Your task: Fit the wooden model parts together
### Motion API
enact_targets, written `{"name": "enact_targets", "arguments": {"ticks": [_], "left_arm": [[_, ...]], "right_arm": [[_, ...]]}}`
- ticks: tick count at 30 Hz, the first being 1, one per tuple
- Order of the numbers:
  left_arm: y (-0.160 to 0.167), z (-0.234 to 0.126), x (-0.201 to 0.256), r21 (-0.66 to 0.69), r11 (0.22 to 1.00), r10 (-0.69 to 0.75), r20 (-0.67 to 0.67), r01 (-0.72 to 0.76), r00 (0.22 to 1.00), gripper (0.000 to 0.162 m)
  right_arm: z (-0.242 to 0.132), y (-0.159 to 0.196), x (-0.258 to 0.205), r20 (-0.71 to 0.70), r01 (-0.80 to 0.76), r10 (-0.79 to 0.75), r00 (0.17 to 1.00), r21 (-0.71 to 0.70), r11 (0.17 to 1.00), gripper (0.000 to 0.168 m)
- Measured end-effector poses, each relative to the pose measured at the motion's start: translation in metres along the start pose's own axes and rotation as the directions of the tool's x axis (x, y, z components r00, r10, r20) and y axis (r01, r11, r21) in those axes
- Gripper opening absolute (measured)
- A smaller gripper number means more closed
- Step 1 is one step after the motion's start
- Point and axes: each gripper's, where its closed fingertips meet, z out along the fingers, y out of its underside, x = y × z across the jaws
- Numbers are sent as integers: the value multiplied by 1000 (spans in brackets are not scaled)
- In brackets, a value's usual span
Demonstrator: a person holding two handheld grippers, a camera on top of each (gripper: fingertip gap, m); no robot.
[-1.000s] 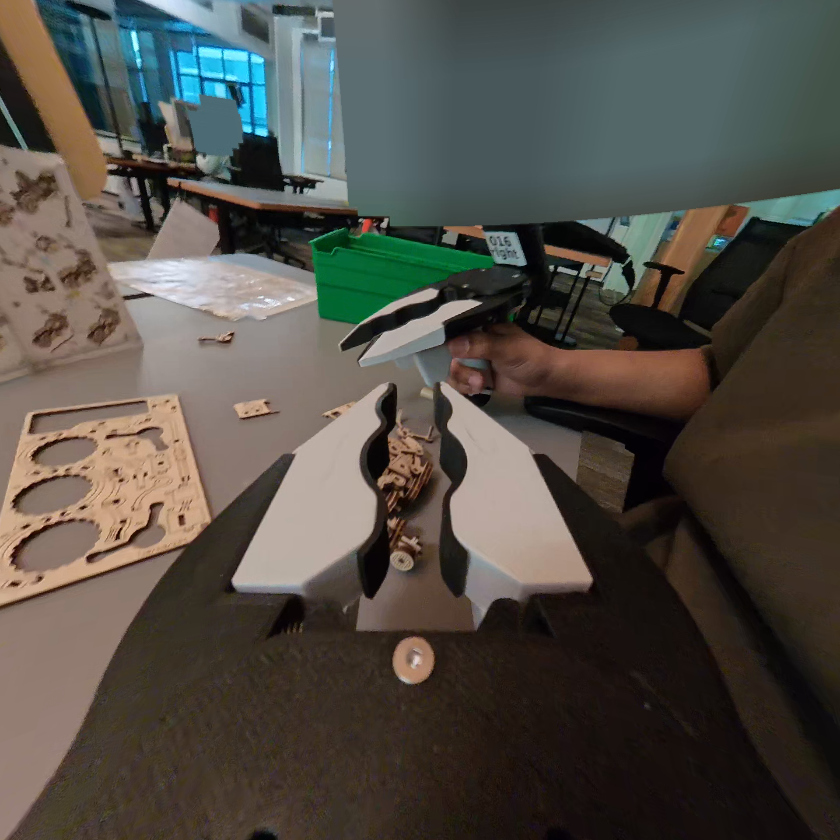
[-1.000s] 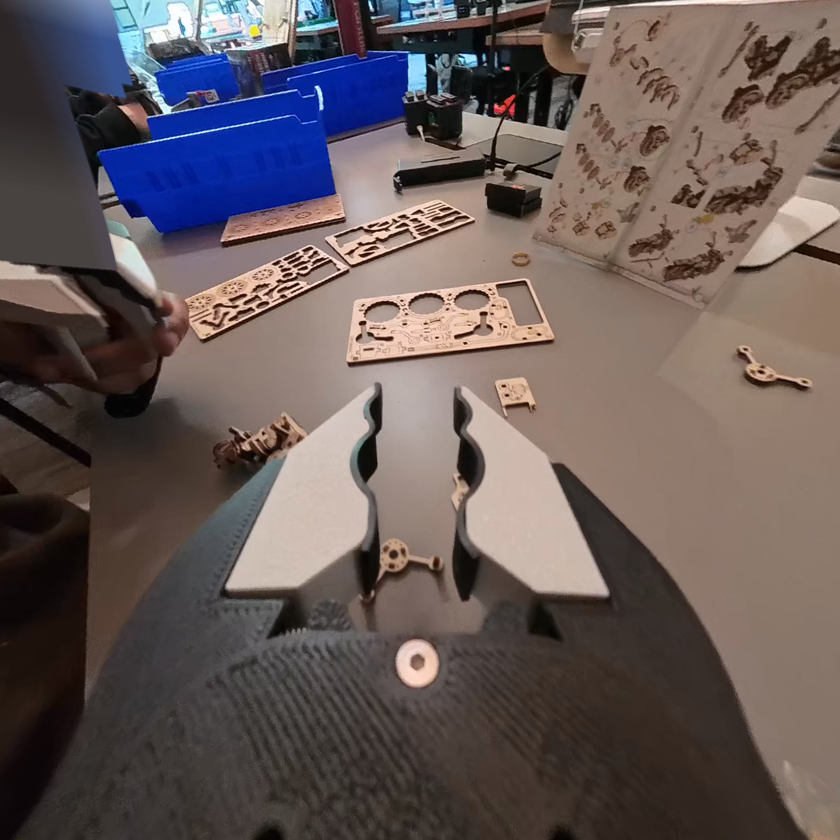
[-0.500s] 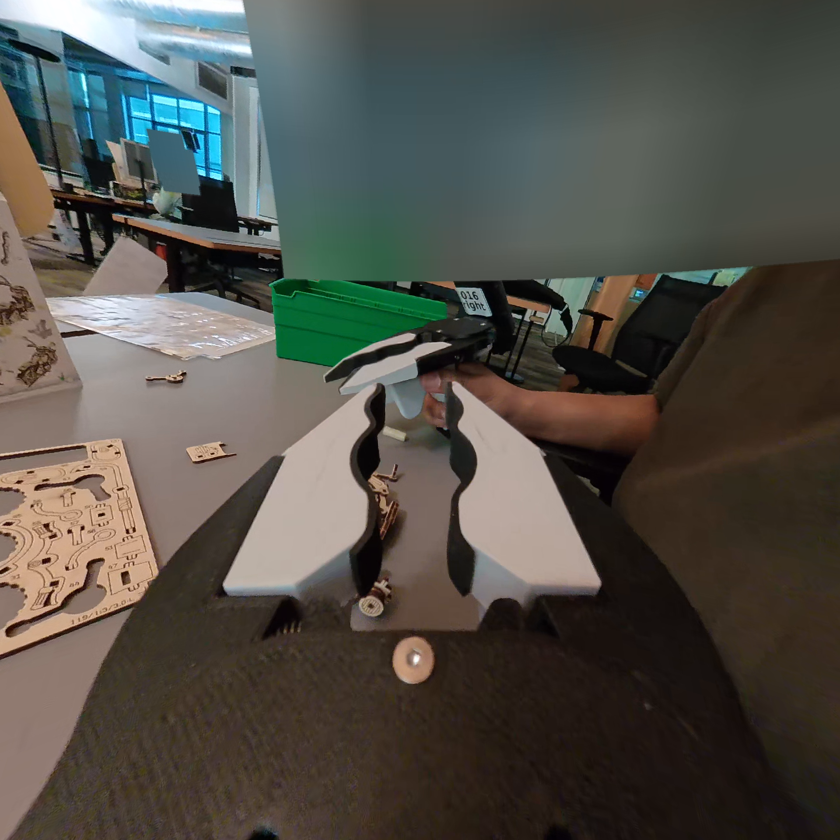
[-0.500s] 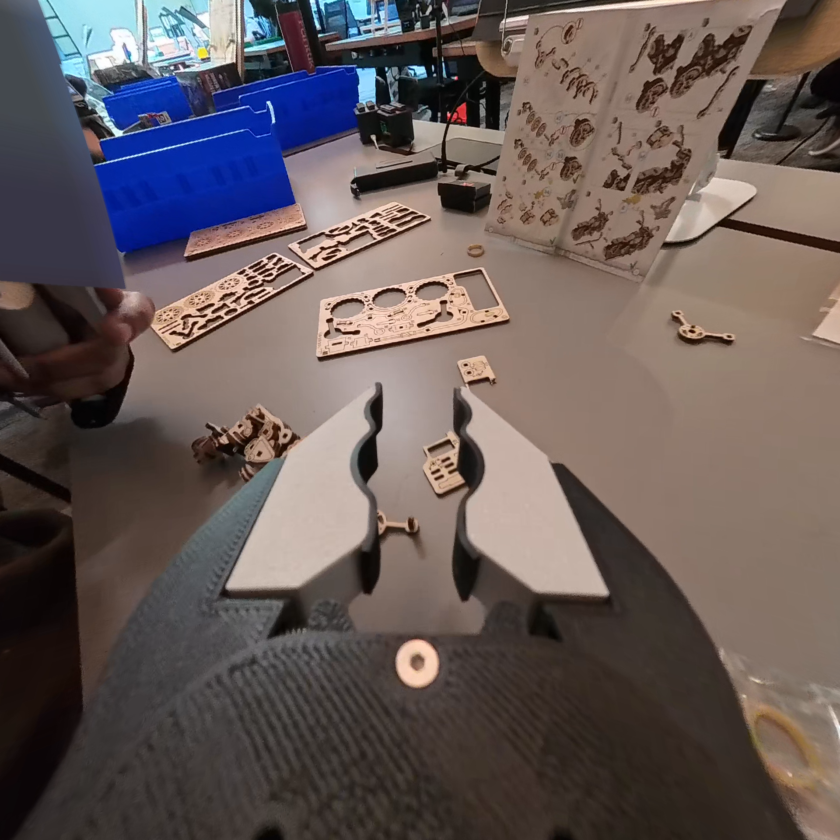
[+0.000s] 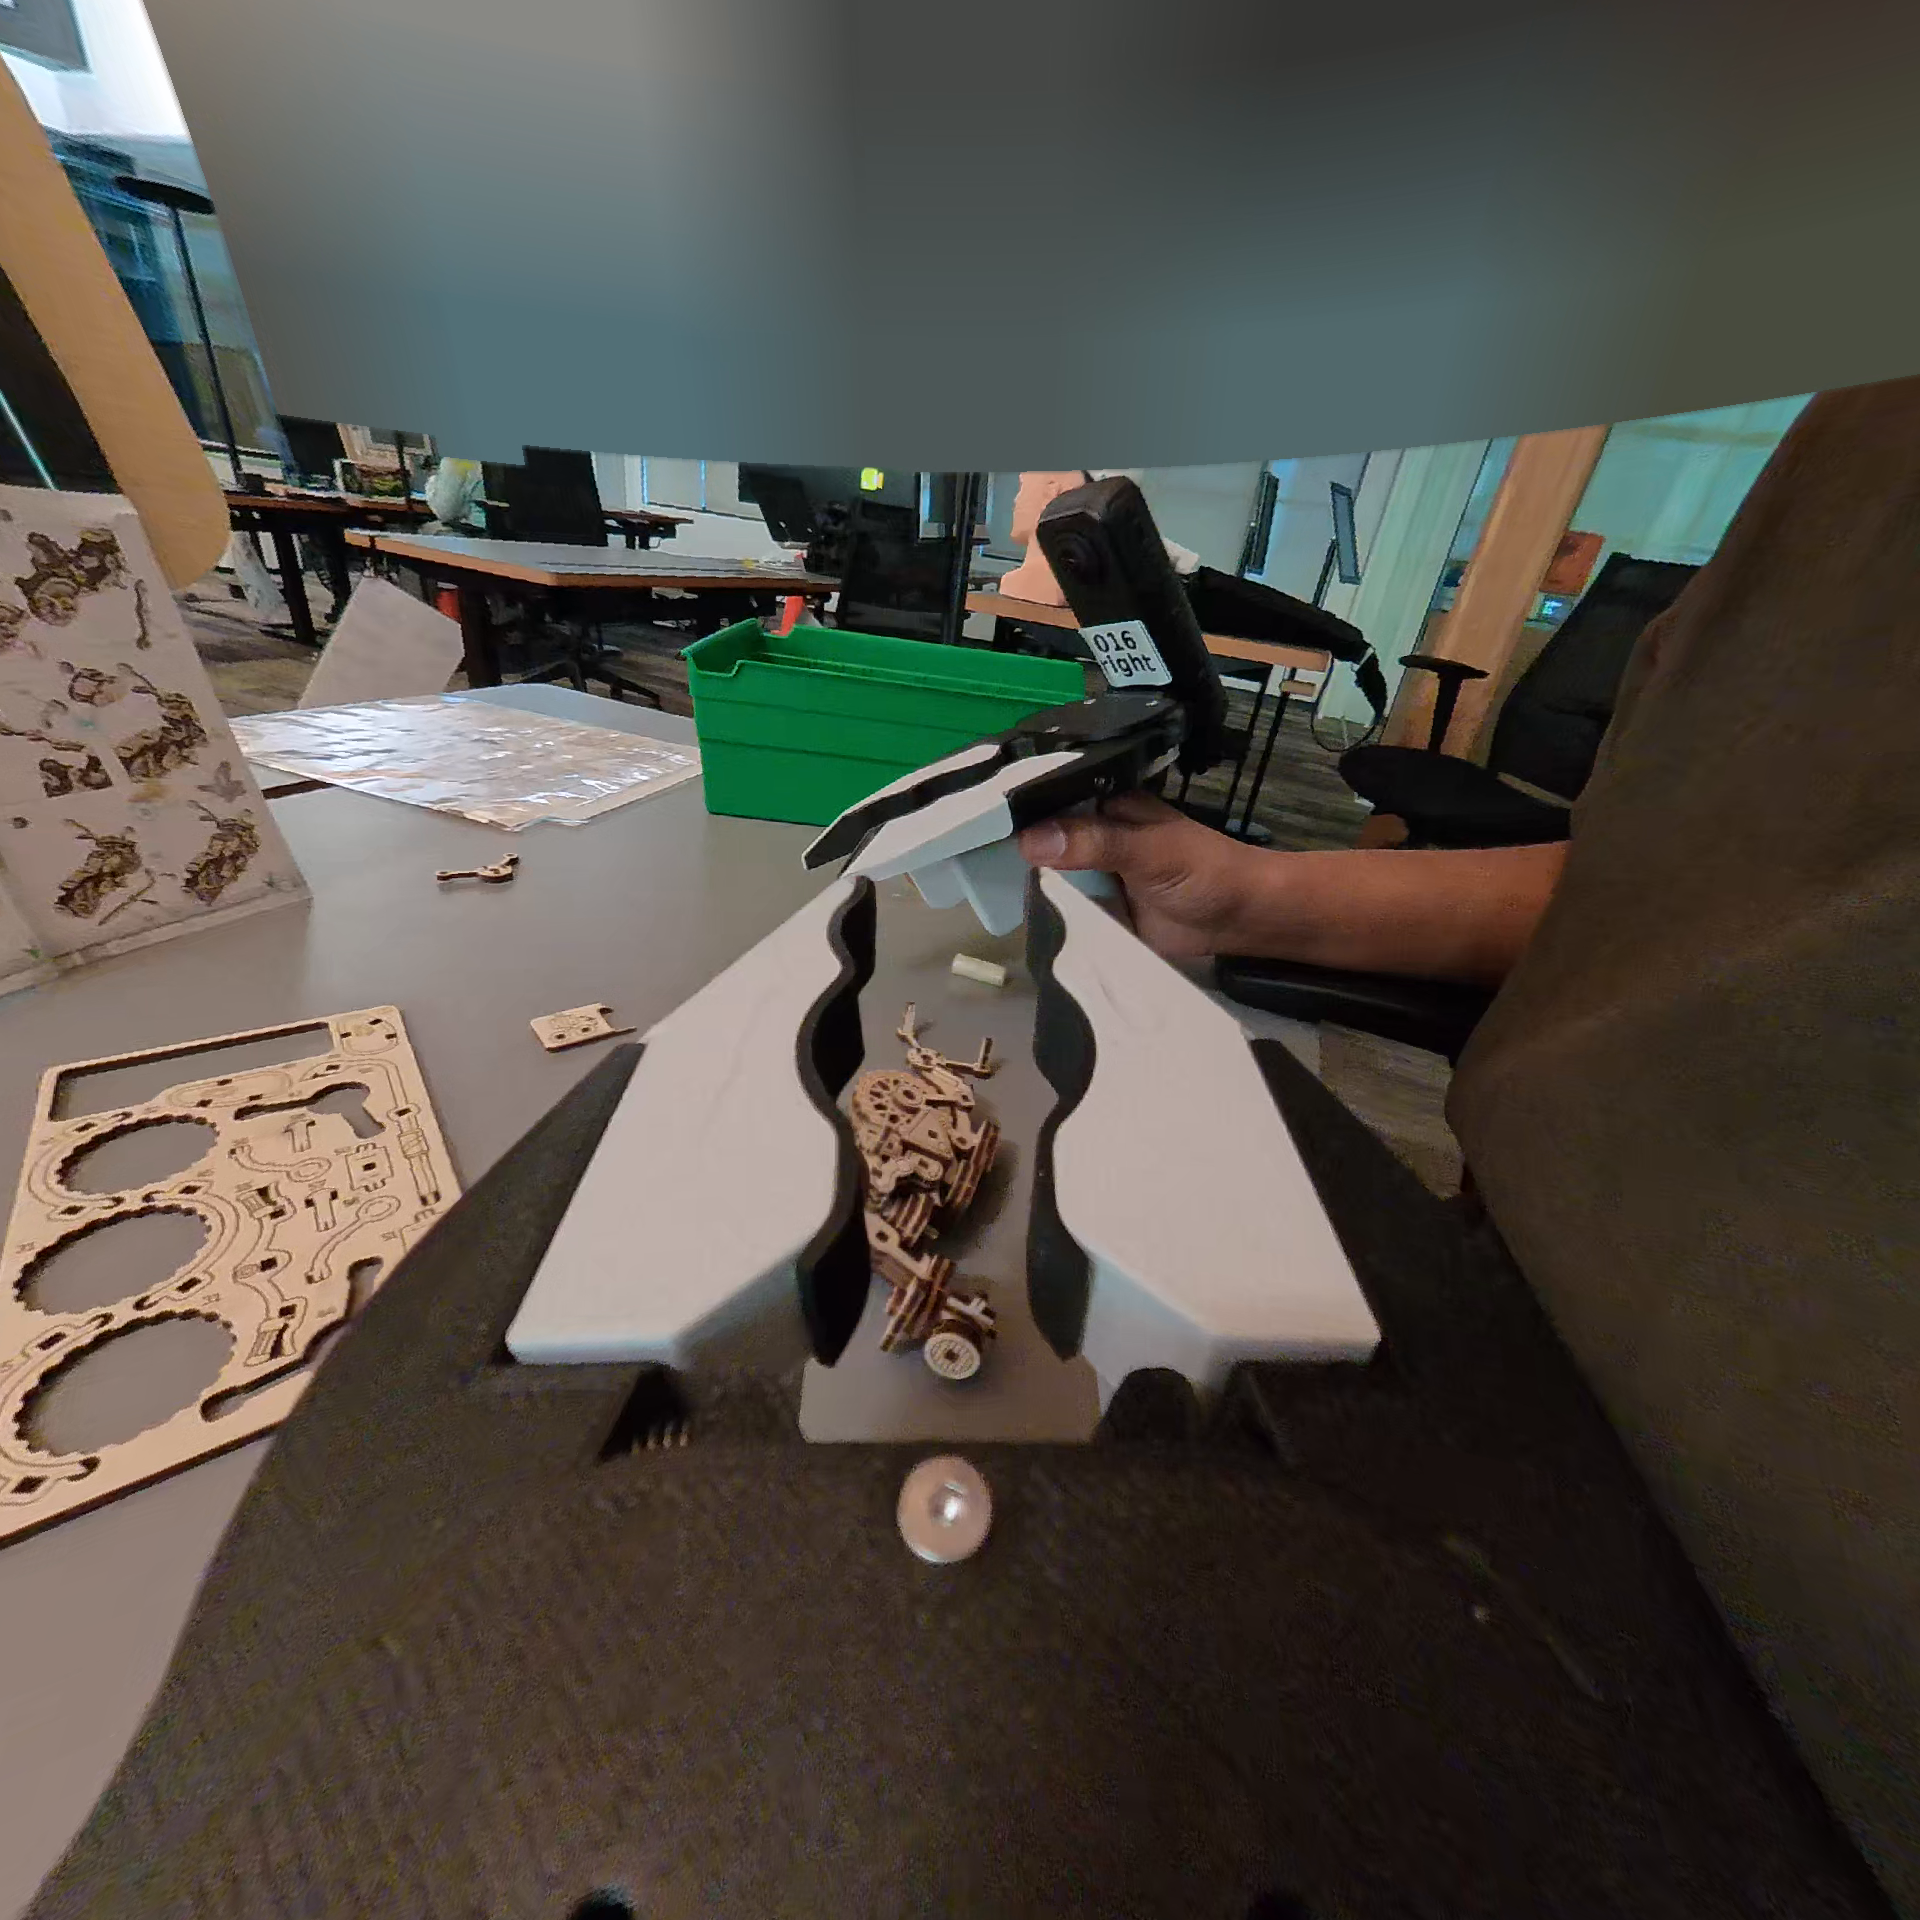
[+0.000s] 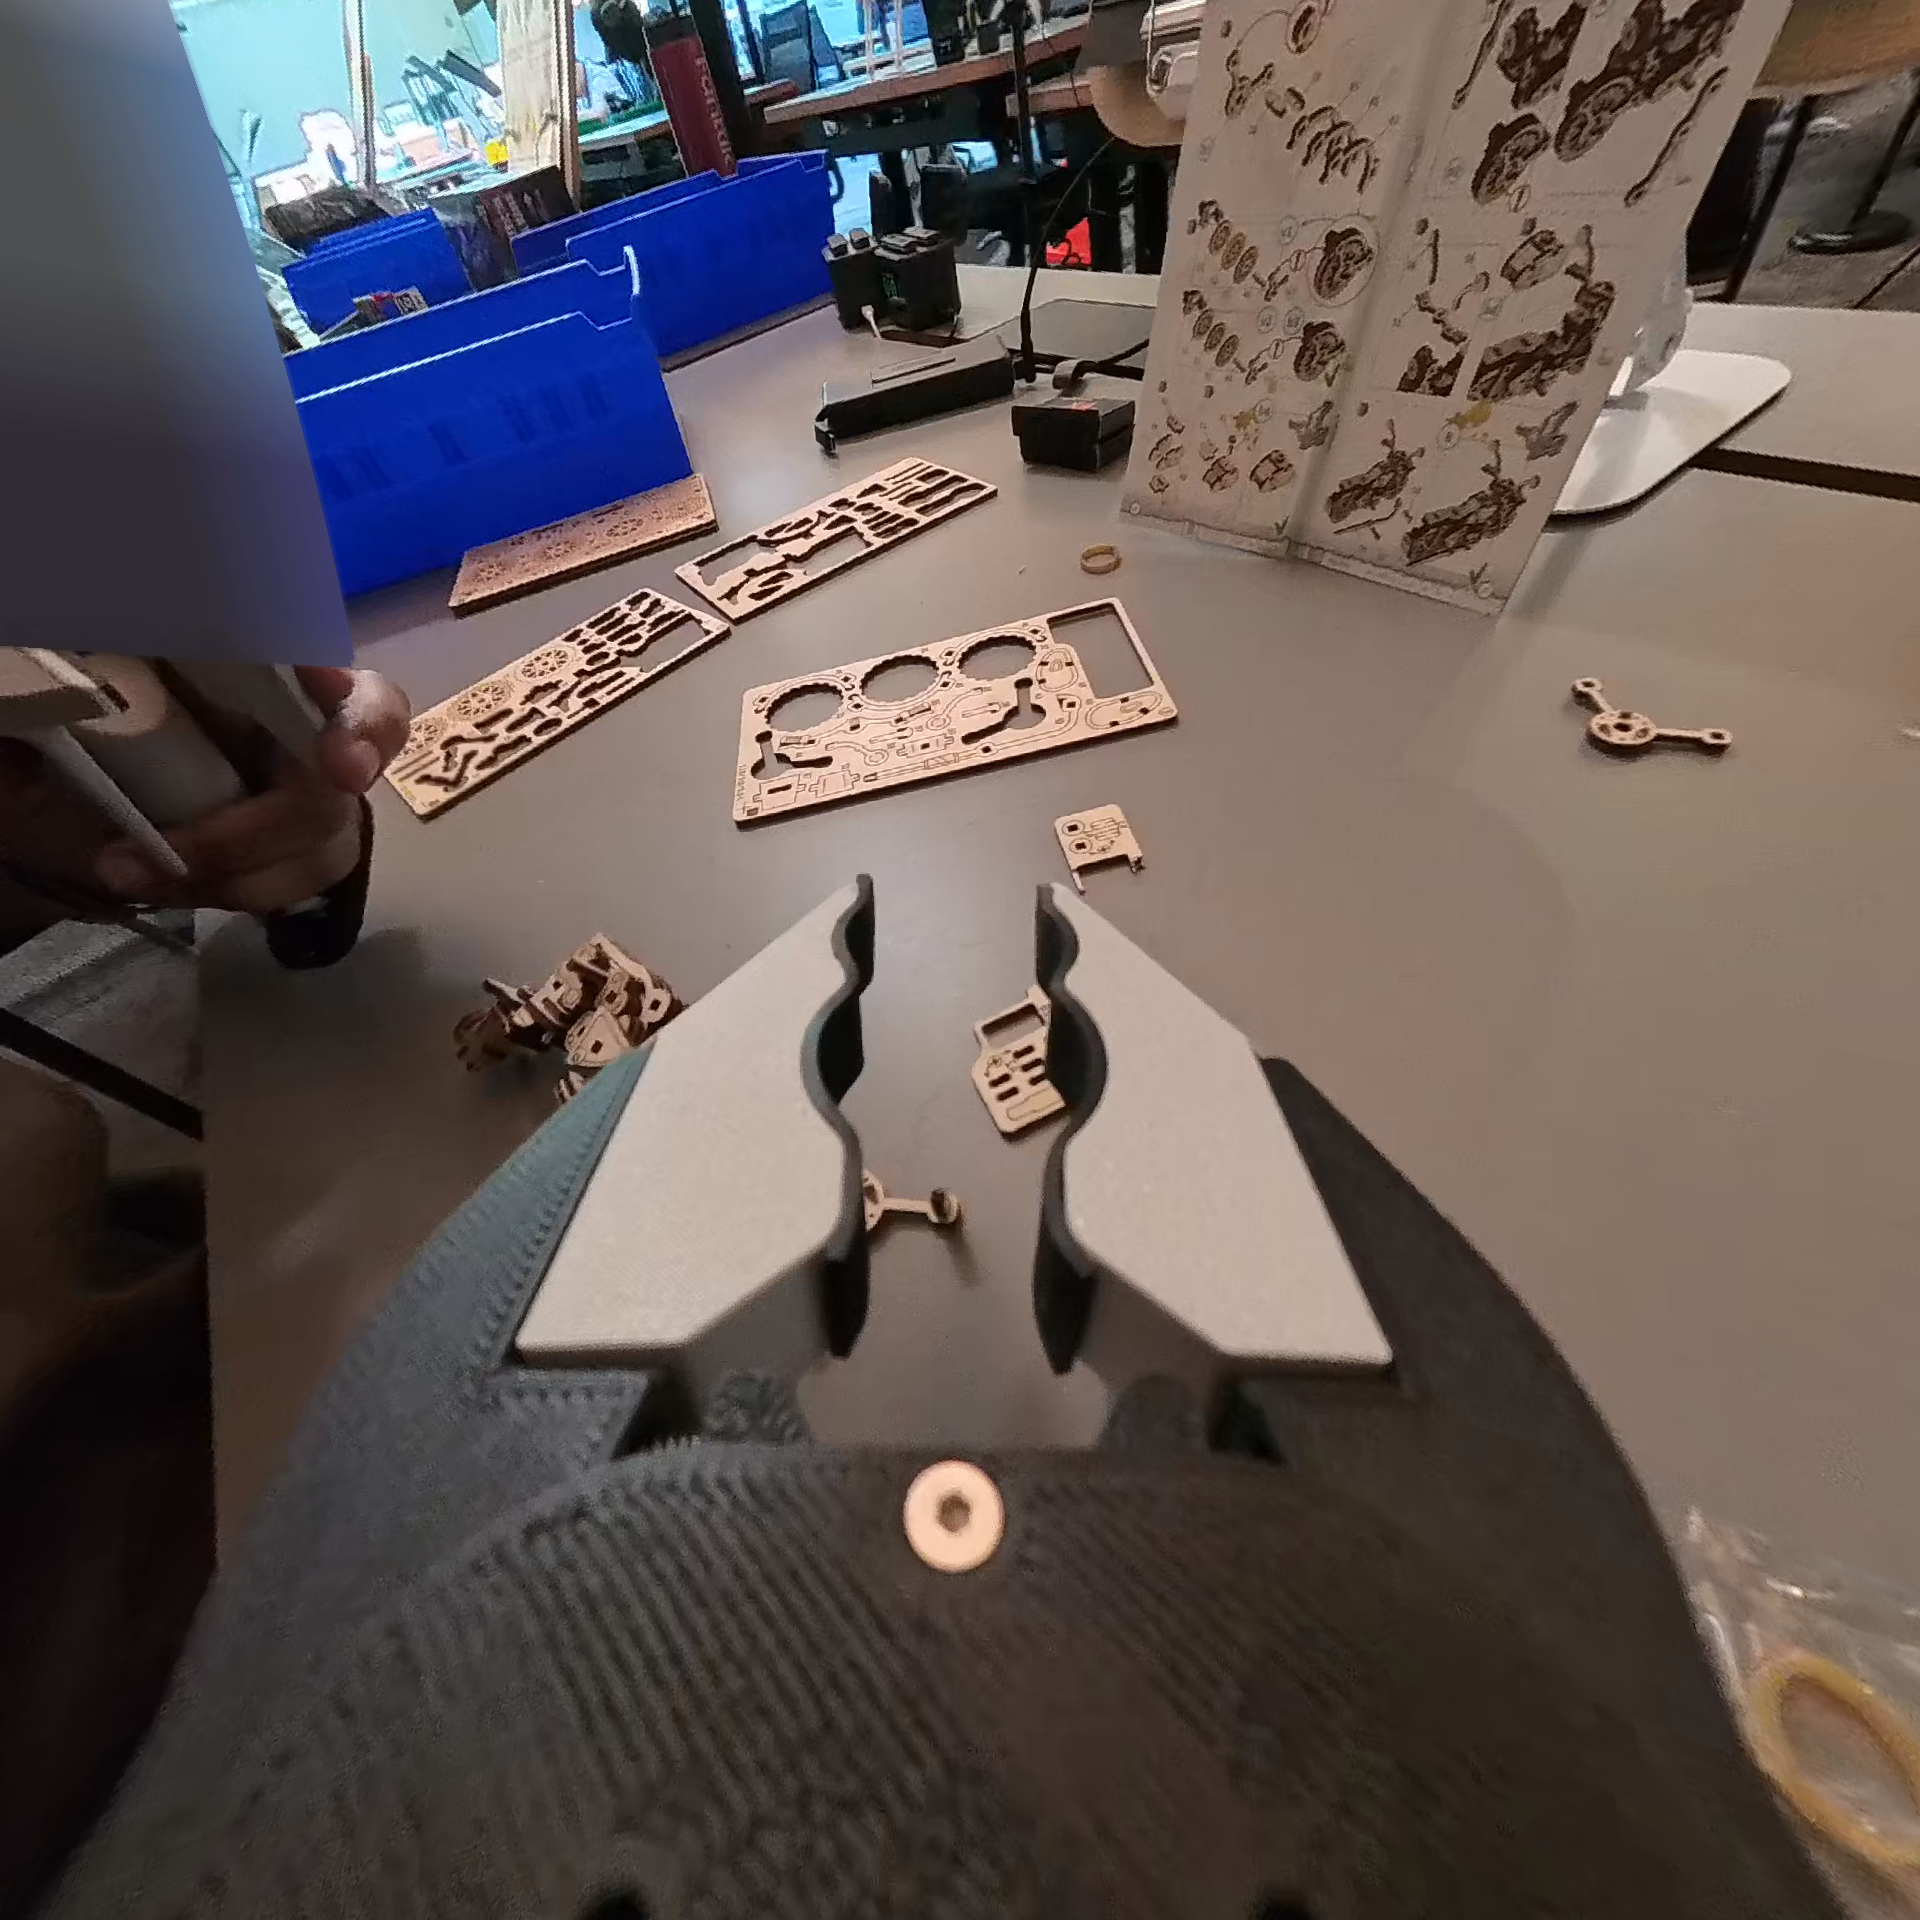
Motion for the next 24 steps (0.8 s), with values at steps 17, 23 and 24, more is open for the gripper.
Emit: {"name": "enact_targets", "arguments": {"ticks": [17,23,24], "left_arm": [[0,-3,-10,-3,1000,24,24,-24,999,26],[-1,-4,-13,0,1000,1,31,-1,1000,26],[-1,-4,-14,1,1000,-3,34,3,999,27]], "right_arm": [[5,6,2,21,-31,32,999,-32,999,30],[6,8,1,23,-27,28,999,-40,999,30],[6,8,0,24,-26,27,999,-39,999,30]]}}
